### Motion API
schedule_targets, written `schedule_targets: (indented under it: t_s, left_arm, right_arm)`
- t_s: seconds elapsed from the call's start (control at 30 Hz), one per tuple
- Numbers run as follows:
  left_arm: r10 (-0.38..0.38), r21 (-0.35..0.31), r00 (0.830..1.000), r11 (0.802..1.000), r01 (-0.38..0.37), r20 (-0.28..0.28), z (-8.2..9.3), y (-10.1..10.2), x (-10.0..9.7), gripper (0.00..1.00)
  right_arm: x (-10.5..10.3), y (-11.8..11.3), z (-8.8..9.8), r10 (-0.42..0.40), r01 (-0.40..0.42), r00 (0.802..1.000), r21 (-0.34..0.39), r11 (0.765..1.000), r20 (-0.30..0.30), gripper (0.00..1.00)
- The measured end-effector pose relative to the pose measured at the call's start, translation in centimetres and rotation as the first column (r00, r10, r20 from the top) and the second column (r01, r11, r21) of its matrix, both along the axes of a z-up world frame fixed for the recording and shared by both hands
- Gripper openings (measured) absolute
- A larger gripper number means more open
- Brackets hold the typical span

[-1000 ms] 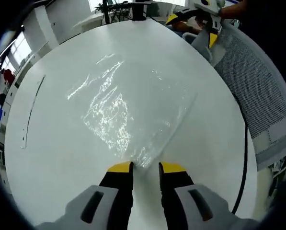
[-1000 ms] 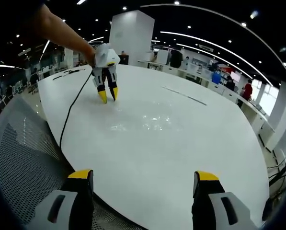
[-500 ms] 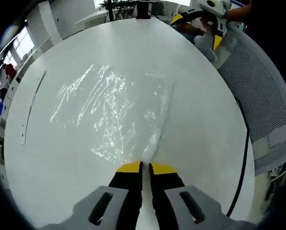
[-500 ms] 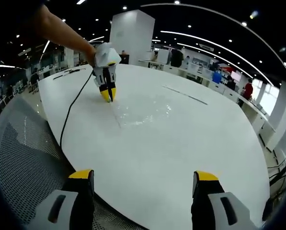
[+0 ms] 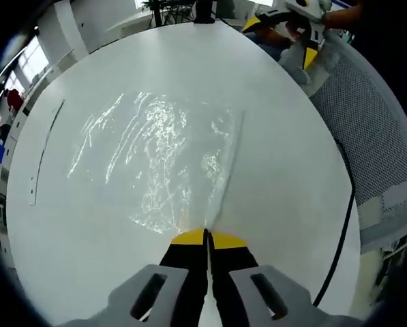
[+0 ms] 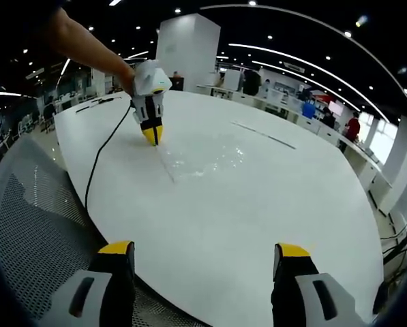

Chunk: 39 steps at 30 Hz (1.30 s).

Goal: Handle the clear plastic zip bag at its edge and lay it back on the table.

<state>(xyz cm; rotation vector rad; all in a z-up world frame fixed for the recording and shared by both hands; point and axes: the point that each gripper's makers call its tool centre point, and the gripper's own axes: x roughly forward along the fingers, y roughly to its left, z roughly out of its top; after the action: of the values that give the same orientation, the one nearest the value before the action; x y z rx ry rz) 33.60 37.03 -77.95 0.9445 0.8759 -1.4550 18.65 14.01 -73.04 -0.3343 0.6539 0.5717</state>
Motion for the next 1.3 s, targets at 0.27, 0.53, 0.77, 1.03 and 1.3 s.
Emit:
schedule_targets:
  t_s: [0.27, 0.53, 0.77, 1.03, 1.3]
  left_arm:
    - [0.001, 0.045, 1.000, 0.999, -0.001, 0.002, 0.0, 0.4, -0.5, 0.00]
    - [0.063, 0.058, 0.998, 0.996, -0.063, 0.007, 0.6, 1.8, -1.4, 0.00]
    - [0.080, 0.038, 0.997, 0.996, -0.081, 0.022, 1.5, 2.5, -2.0, 0.00]
    - [0.111, 0.022, 0.994, 0.994, -0.111, 0.025, 2.7, 2.3, -2.6, 0.00]
    - [0.113, 0.008, 0.993, 0.993, -0.114, 0.033, 3.9, 1.8, -3.2, 0.00]
  right_arm:
    - [0.0, -0.1, 0.1, -0.002, 0.002, 1.000, -0.002, 1.000, 0.003, 0.83]
    - [0.3, -0.2, 0.2, -0.004, 0.004, 1.000, 0.001, 1.000, 0.019, 0.84]
    - [0.3, 0.0, 0.4, 0.007, -0.007, 0.999, 0.001, 1.000, 0.031, 0.85]
    - [0.4, 0.0, 0.6, 0.003, -0.003, 0.999, 0.011, 1.000, 0.047, 0.85]
    - [0.5, 0.3, 1.3, 0.021, -0.021, 0.996, -0.004, 1.000, 0.083, 0.85]
